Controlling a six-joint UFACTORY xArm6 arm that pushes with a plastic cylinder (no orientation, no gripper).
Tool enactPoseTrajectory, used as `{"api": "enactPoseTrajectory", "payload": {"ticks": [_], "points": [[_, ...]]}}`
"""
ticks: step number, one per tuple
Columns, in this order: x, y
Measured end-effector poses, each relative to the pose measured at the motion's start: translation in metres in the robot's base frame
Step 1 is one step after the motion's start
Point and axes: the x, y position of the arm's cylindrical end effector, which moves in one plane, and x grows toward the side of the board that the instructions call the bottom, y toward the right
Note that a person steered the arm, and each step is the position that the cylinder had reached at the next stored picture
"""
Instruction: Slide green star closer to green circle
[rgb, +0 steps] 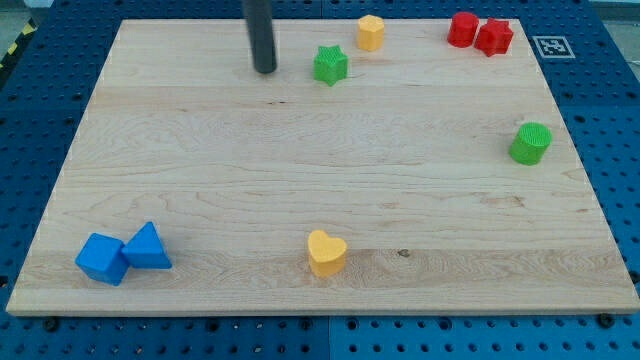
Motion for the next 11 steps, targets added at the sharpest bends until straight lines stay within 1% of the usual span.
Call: {"api": "enactPoseTrajectory", "payload": {"ticks": [1,2,4,5,9,11], "points": [[0.0,0.044],[0.0,0.071],[0.026,0.085],[0.022,0.1],[0.005,0.109],[0.025,0.13]]}}
